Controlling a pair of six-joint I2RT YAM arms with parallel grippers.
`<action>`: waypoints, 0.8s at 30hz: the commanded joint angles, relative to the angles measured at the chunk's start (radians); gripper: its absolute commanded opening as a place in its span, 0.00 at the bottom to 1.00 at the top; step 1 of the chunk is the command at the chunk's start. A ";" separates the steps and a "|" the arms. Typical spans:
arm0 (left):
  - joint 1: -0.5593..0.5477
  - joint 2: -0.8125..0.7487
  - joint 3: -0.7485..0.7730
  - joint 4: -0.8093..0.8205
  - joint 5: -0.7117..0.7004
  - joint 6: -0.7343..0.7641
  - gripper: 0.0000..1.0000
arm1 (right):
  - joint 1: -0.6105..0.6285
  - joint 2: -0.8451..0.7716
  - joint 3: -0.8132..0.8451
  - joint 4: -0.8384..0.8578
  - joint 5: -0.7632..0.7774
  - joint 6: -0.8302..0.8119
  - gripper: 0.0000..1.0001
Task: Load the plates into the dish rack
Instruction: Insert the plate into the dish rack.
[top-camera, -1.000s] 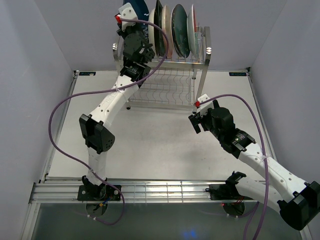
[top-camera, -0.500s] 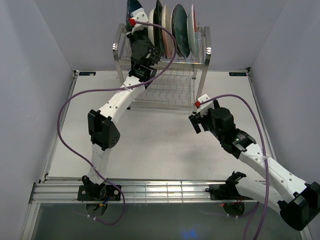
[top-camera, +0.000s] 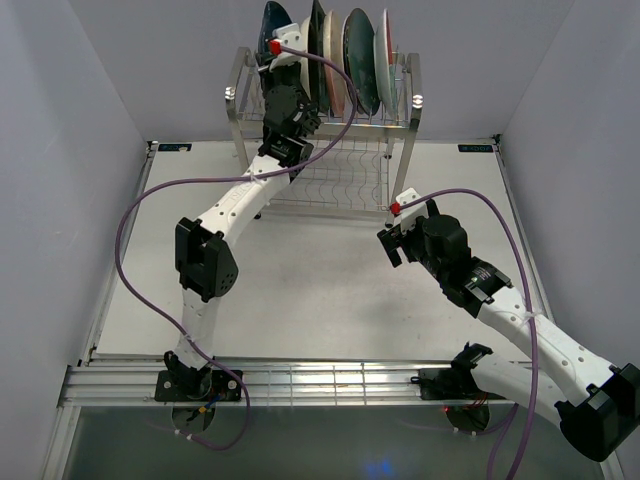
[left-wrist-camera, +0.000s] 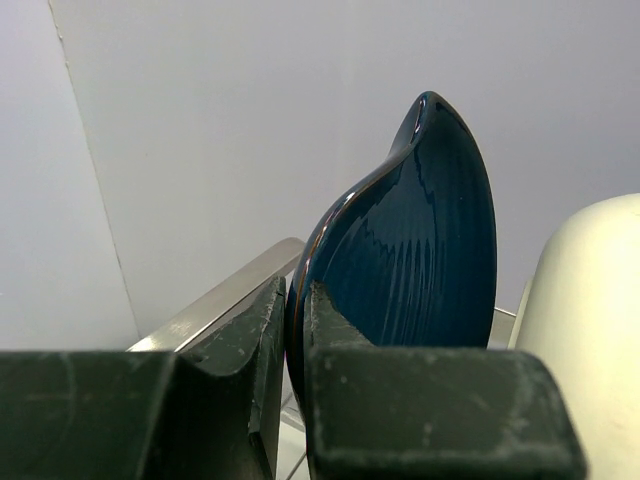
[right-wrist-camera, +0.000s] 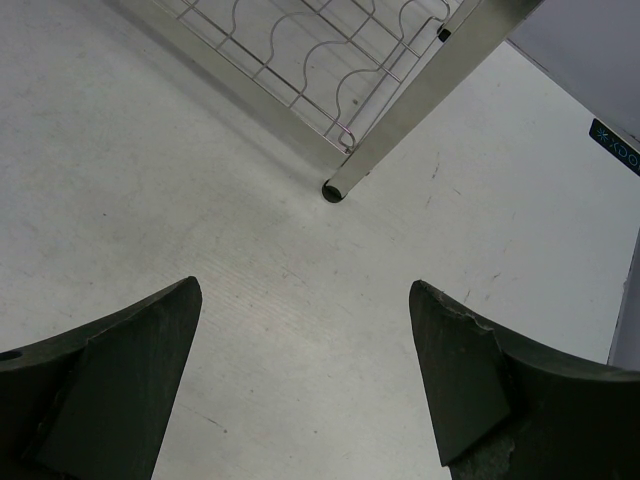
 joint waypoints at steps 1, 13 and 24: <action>0.010 -0.129 -0.011 0.149 0.061 0.050 0.00 | 0.004 -0.010 0.026 0.005 -0.004 0.003 0.90; 0.010 -0.194 -0.093 0.171 0.090 0.037 0.00 | 0.002 -0.002 0.028 0.005 -0.001 0.003 0.90; 0.000 -0.205 -0.129 0.215 0.090 0.077 0.00 | 0.002 0.001 0.028 0.005 0.005 0.003 0.90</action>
